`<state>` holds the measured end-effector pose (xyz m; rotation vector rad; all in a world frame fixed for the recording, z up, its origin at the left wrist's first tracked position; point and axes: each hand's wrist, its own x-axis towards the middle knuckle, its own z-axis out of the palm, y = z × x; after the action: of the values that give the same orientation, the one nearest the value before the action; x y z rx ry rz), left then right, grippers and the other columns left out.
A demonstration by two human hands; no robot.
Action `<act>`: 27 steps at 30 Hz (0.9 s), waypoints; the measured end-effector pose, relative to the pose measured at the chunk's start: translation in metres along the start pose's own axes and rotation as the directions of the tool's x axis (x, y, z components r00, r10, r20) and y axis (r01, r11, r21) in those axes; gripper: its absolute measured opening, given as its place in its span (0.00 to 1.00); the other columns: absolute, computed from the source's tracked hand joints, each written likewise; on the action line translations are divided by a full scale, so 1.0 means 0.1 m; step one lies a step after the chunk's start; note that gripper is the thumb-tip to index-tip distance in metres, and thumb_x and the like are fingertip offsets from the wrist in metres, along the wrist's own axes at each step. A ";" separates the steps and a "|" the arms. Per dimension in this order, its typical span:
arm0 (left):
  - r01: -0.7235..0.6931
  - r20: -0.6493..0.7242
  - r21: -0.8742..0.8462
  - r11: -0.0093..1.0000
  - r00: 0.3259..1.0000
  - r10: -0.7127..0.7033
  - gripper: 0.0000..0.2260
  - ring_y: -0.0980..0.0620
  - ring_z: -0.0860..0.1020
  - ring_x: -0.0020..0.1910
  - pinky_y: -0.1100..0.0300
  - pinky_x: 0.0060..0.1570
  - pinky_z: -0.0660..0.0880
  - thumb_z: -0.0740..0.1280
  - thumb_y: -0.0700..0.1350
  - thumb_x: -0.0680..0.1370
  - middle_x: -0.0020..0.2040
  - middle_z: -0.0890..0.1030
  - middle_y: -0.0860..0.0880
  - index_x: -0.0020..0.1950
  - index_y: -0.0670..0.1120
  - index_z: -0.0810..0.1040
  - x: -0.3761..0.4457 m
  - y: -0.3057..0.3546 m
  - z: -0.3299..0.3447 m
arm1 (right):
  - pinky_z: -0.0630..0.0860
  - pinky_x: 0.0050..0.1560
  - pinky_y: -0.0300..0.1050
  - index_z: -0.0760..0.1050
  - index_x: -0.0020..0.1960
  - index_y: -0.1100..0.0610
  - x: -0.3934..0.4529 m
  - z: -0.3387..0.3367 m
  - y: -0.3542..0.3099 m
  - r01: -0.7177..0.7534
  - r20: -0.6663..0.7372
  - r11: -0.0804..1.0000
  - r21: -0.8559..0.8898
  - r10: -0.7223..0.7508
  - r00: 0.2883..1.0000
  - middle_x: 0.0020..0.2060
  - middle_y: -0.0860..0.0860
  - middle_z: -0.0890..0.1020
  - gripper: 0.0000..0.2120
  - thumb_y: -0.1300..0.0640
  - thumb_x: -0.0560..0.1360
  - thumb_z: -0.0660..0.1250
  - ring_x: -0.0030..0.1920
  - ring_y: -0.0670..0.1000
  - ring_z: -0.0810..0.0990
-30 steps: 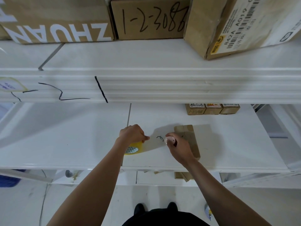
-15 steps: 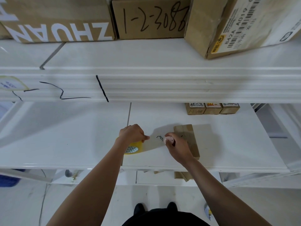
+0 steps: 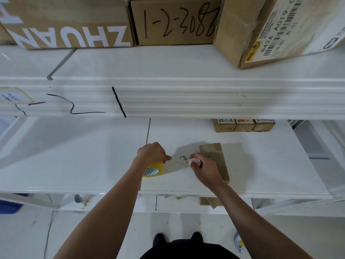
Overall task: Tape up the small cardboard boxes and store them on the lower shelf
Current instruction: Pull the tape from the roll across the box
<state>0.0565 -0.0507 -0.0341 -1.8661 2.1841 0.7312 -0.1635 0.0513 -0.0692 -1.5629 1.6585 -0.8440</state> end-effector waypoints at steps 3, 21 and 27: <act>0.006 0.017 -0.005 1.000 1.000 -0.005 0.18 0.51 0.79 0.45 0.54 0.49 0.73 0.69 0.67 0.73 0.40 0.81 0.57 0.34 0.55 0.83 0.00 0.00 -0.01 | 0.71 0.35 0.32 0.79 0.49 0.51 -0.02 -0.01 -0.02 -0.006 -0.007 1.000 0.020 0.006 1.000 0.38 0.47 0.82 0.06 0.58 0.79 0.63 0.37 0.44 0.78; 0.024 0.023 -0.002 1.000 0.999 -0.024 0.19 0.51 0.79 0.47 0.55 0.50 0.72 0.68 0.68 0.73 0.42 0.83 0.56 0.36 0.54 0.84 -0.01 0.02 -0.02 | 0.68 0.32 0.34 0.79 0.42 0.52 -0.04 -0.05 -0.06 -0.091 -0.018 0.985 0.144 0.094 0.995 0.34 0.48 0.80 0.07 0.61 0.75 0.65 0.31 0.41 0.72; 0.023 0.023 0.000 1.000 0.999 -0.023 0.19 0.51 0.79 0.46 0.55 0.47 0.71 0.68 0.68 0.73 0.42 0.83 0.56 0.37 0.54 0.84 -0.01 0.02 -0.02 | 0.69 0.34 0.34 0.79 0.42 0.54 -0.04 -0.07 -0.07 -0.079 -0.004 0.991 0.105 0.080 0.997 0.35 0.50 0.81 0.07 0.62 0.76 0.65 0.33 0.42 0.73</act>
<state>0.0550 -0.0506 -0.0316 -1.8706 2.1447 0.7449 -0.1656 0.0548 -0.0594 -1.4150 1.6440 -0.8815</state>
